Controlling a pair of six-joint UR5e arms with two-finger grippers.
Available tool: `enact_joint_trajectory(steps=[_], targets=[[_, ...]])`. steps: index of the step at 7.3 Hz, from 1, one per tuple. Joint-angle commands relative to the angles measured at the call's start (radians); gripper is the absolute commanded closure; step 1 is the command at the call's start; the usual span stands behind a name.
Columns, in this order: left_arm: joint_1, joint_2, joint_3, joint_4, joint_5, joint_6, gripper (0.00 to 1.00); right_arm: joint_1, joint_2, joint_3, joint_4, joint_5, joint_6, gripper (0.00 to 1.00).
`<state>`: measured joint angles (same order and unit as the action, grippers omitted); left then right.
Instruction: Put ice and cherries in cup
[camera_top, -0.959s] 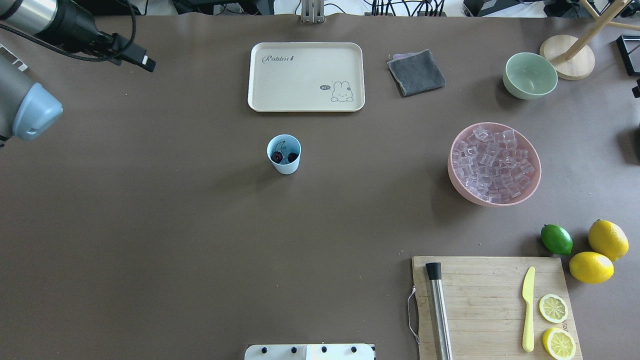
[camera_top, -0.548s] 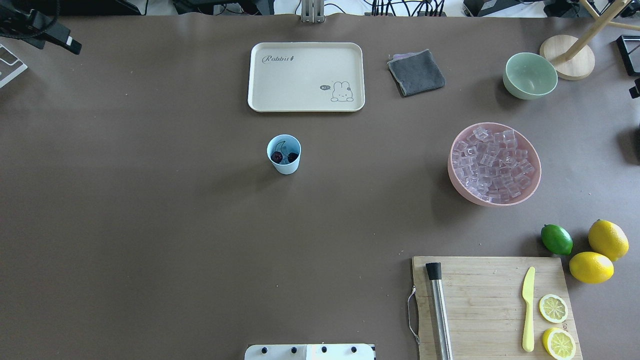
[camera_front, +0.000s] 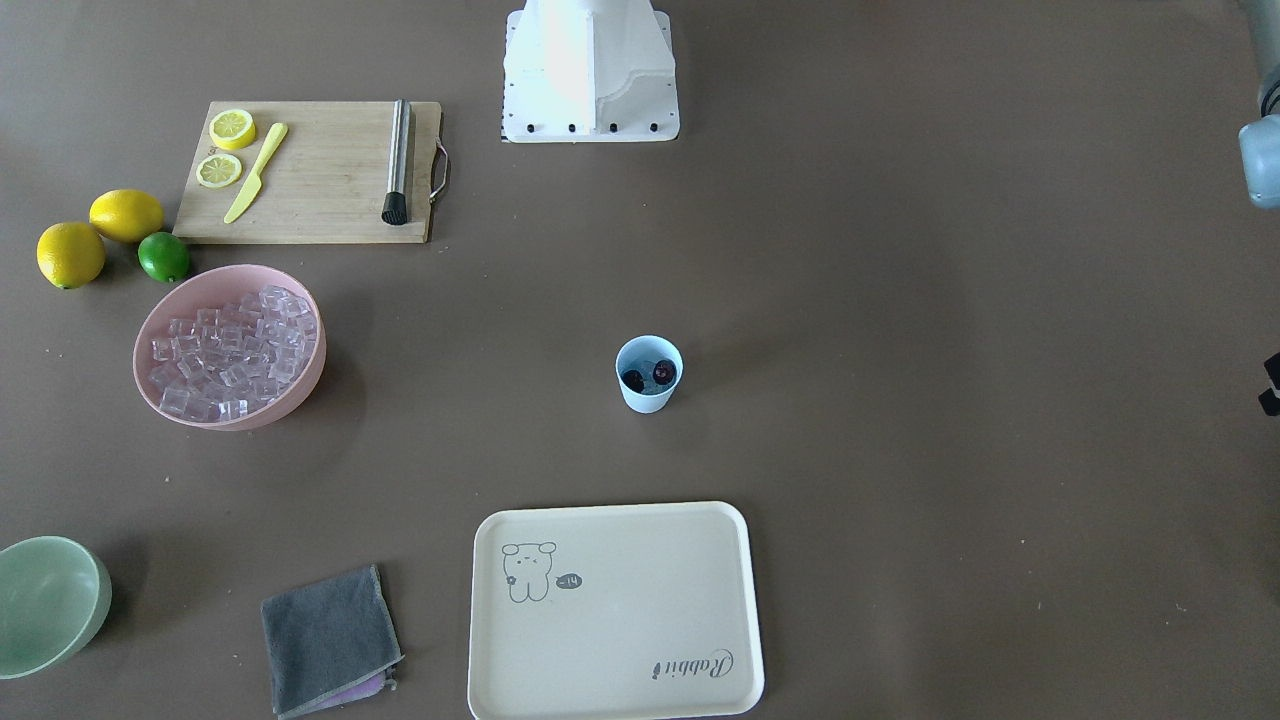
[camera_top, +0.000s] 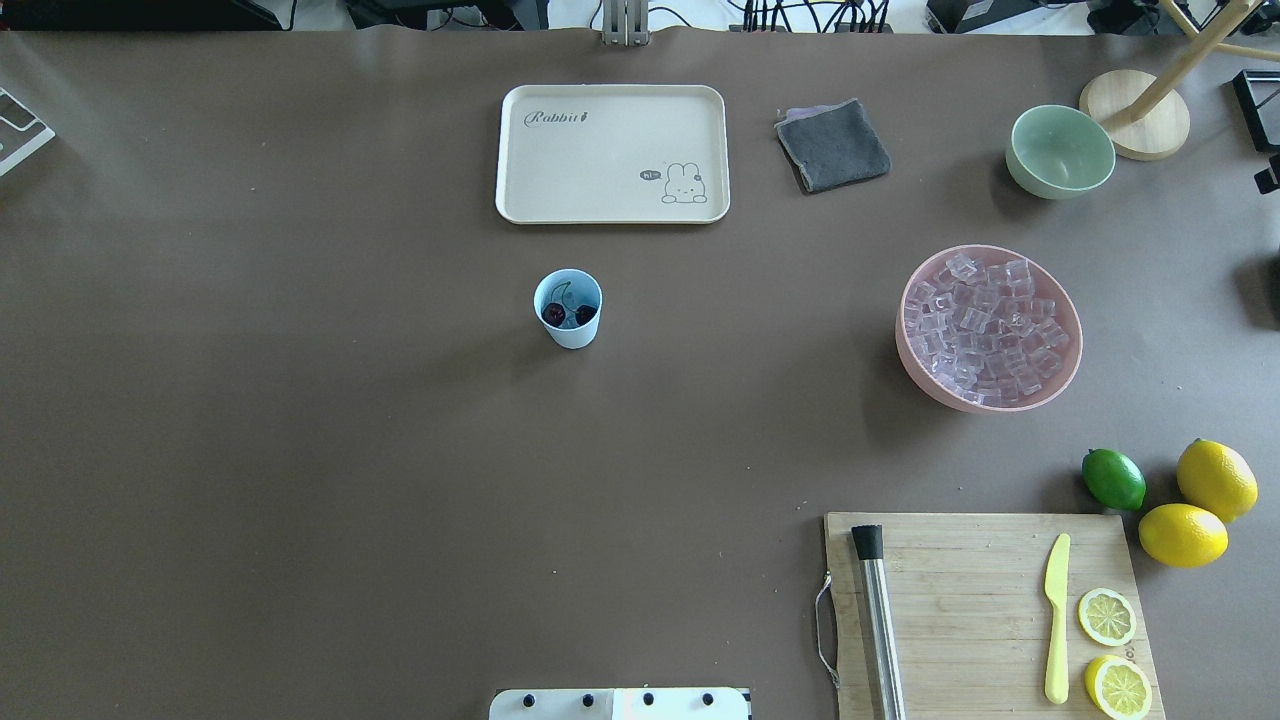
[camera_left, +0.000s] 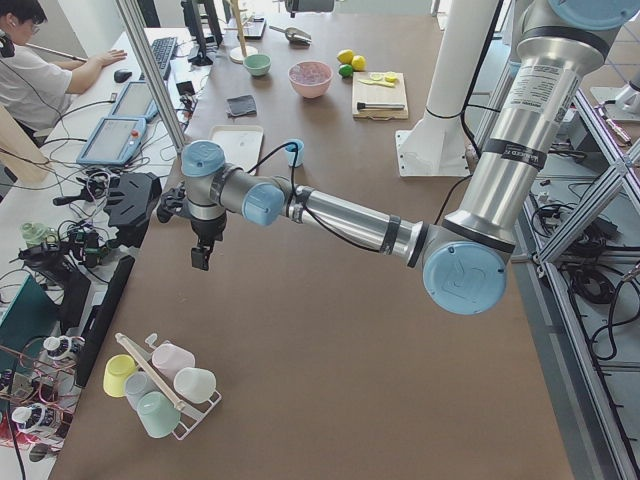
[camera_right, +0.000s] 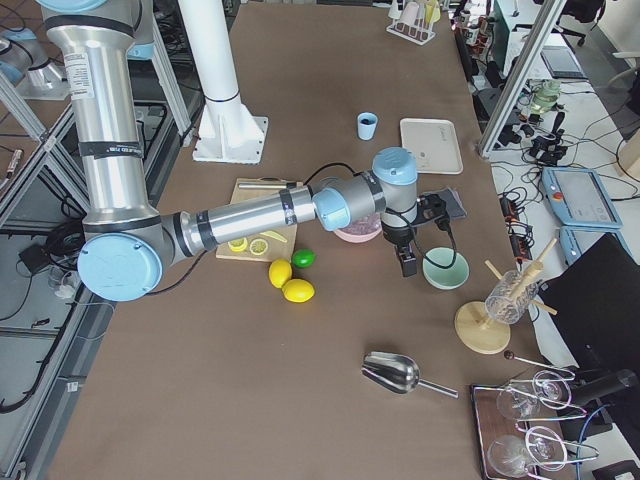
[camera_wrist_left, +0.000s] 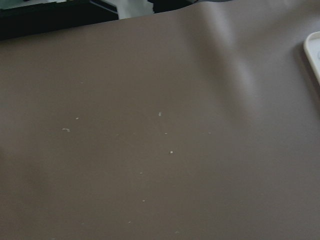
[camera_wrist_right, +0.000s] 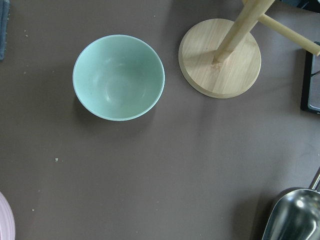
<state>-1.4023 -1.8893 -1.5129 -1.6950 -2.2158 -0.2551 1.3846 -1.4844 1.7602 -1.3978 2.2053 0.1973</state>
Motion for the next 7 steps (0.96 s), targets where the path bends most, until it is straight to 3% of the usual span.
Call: enact_joint_trajectory(steps=[1,4,7], targets=[[-0.03,0.022,0.051,0.005,0.008,-0.041,0.02,-0.001,-0.057,-0.001,0.083,-0.051,-0.001,0.0],[-0.03,0.074,0.051,-0.009,0.015,-0.049,0.02,-0.047,-0.042,-0.027,0.085,-0.067,0.004,0.0],[-0.03,0.078,0.011,-0.008,0.015,-0.068,0.02,-0.05,0.007,-0.059,0.072,0.007,0.01,0.0]])
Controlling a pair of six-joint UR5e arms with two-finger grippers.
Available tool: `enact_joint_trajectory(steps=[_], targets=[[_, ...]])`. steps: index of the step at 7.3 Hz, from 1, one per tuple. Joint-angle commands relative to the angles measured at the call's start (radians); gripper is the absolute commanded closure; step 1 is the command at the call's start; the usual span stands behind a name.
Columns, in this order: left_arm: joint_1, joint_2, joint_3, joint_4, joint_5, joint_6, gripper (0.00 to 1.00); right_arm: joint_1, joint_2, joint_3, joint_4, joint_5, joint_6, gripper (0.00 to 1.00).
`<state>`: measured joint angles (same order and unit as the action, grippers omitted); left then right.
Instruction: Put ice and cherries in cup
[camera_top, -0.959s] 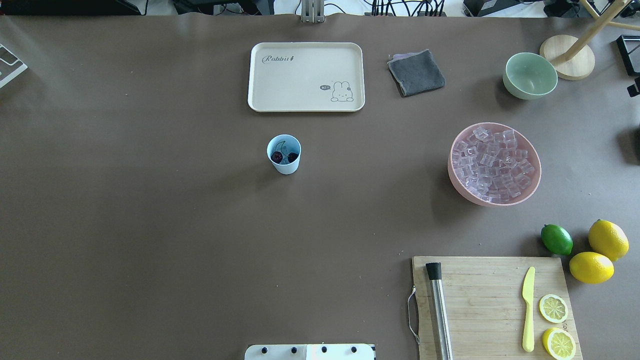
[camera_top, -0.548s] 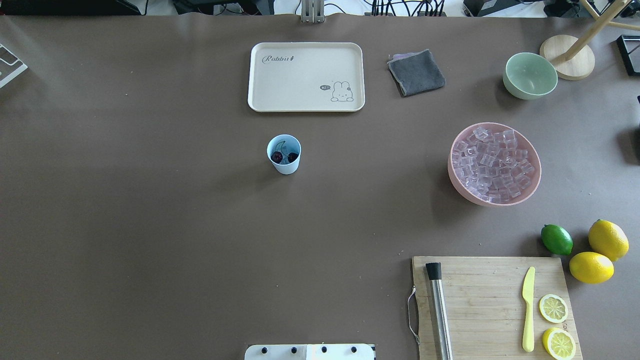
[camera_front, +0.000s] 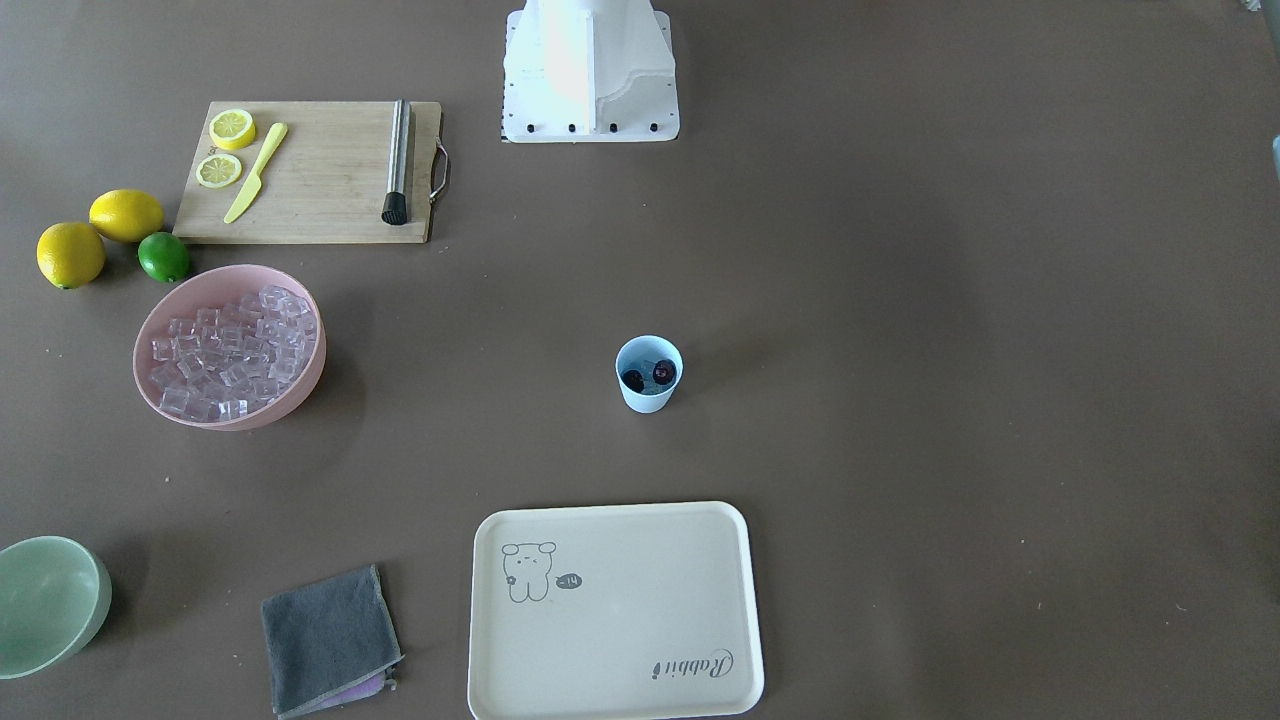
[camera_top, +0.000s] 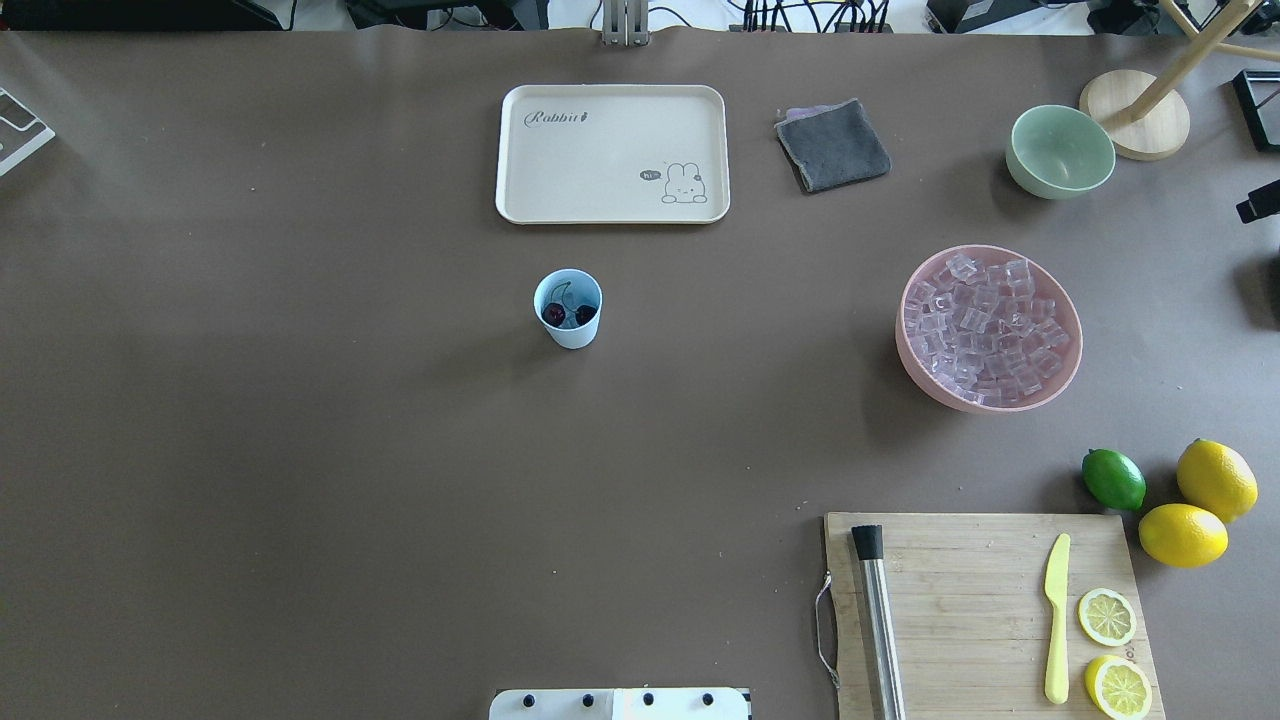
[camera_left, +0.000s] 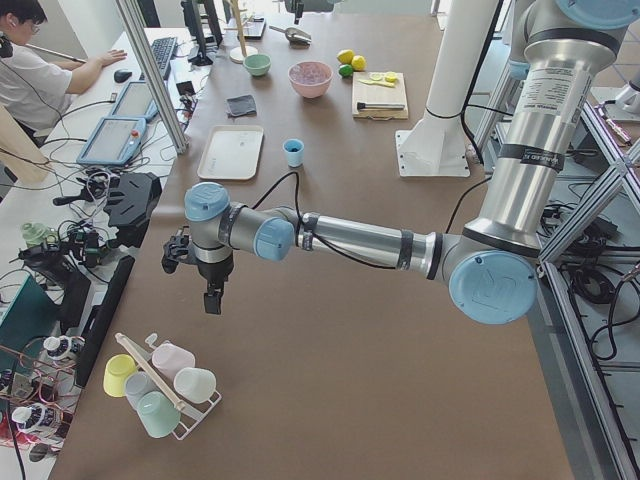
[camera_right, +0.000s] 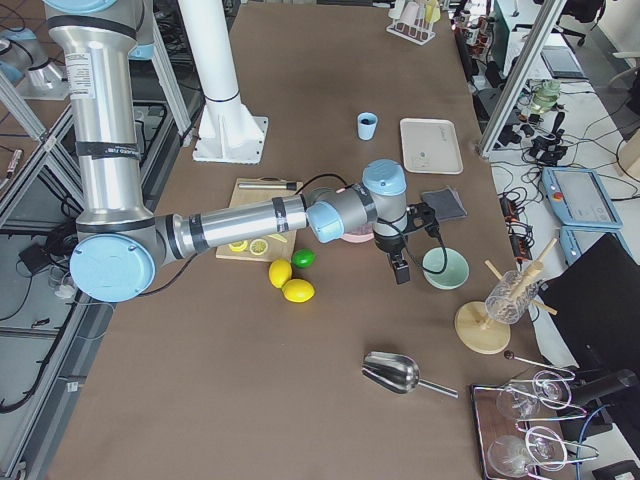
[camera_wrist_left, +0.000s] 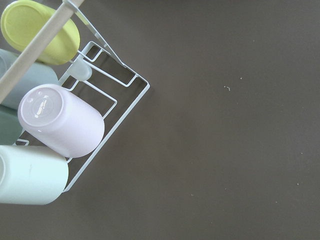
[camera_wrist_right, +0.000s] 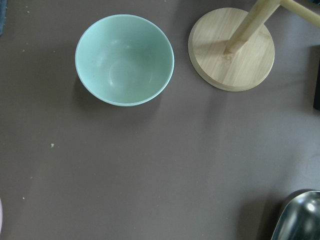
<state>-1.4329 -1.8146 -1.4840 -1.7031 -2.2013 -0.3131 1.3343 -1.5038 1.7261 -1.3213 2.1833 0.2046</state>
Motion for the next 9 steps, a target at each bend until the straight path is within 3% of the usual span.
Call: enact_joint_trajectory(steps=[1,4,6,9], targets=[[0.0,-0.002,-0.007,0.003,0.0,-0.012,0.02,0.003,0.052,-0.069,-0.003,0.029,0.005,0.0],[-0.041,0.018,0.047,0.008,0.031,-0.012,0.02,0.046,0.102,-0.138,-0.001,0.032,0.019,0.0],[-0.047,0.075,0.028,0.002,0.049,-0.017,0.02,0.048,0.102,-0.137,0.001,0.032,0.019,0.0],[-0.046,0.081,-0.025,-0.012,0.068,-0.043,0.02,0.046,0.1,-0.135,0.007,0.032,0.019,0.0]])
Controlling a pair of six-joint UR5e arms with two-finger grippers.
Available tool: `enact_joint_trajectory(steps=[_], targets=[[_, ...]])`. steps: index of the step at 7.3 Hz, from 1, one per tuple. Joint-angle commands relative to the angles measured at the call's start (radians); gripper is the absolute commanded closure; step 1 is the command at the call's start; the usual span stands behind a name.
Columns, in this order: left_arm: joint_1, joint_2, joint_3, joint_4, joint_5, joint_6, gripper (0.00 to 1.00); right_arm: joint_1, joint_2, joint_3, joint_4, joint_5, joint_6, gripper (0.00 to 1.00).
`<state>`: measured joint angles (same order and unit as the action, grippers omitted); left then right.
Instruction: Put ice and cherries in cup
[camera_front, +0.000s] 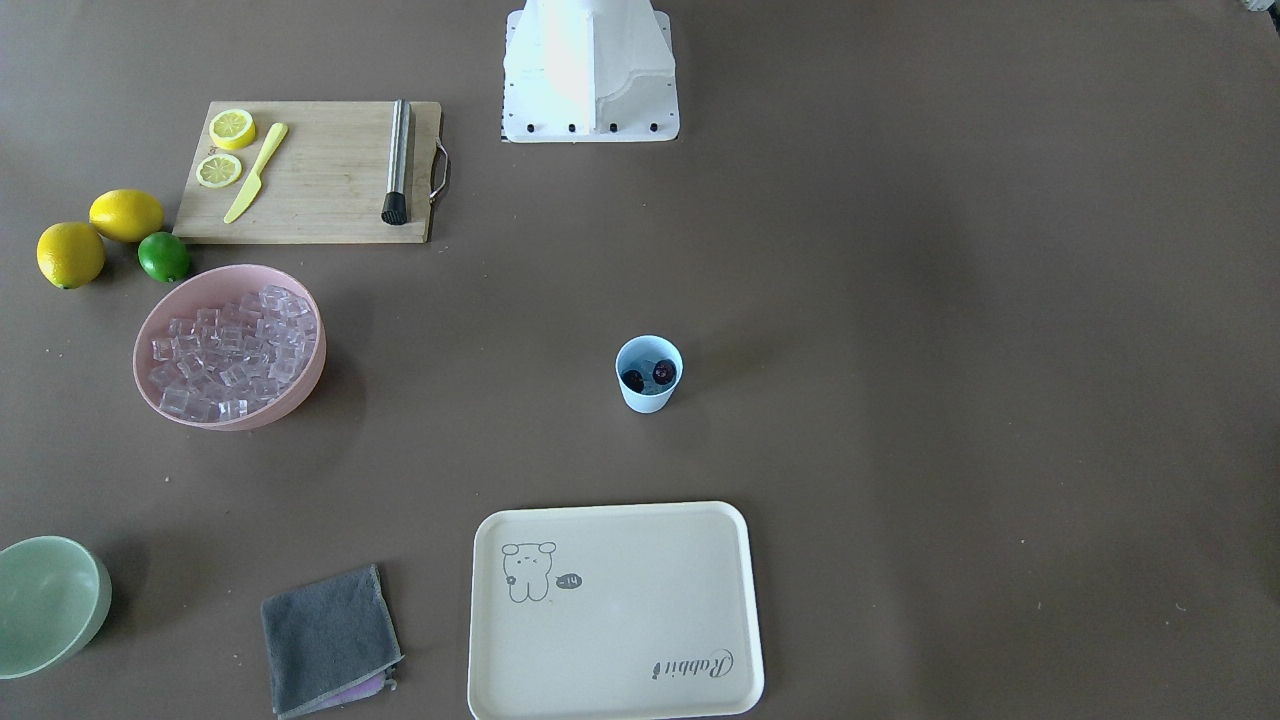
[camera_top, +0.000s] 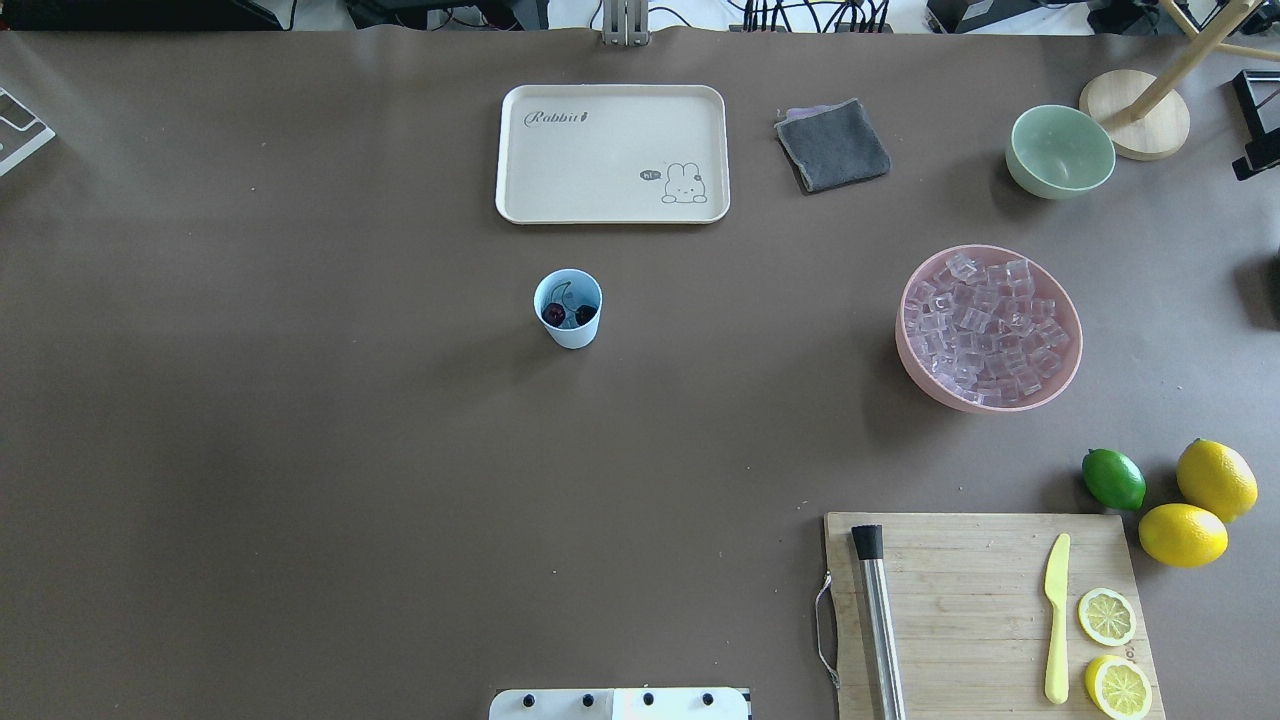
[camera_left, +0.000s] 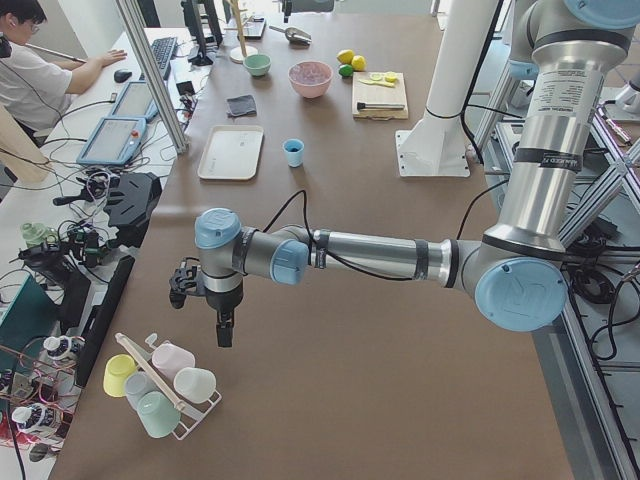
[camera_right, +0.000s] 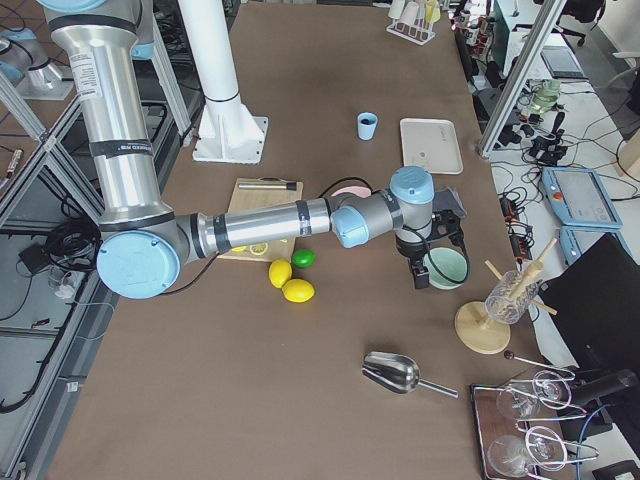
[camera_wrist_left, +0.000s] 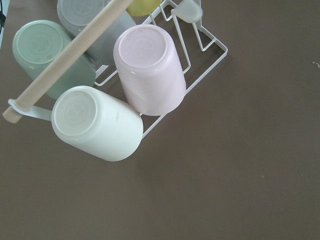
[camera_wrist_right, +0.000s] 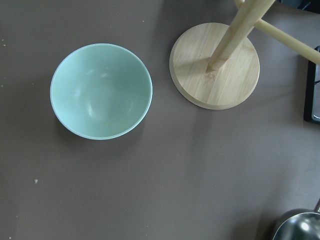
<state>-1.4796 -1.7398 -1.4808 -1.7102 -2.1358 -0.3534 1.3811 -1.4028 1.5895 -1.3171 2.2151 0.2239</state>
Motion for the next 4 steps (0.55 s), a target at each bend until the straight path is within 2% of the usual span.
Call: enact_joint_trajectory(steps=[1,4], targets=[[0.005,0.005,-0.033,-0.003,0.013,-0.004,0.02,-0.001,0.001,0.001,0.004,0.0,0.0,0.0],[0.009,0.006,-0.032,-0.005,0.011,0.002,0.02,-0.001,0.001,0.004,0.004,0.0,0.0,0.0]])
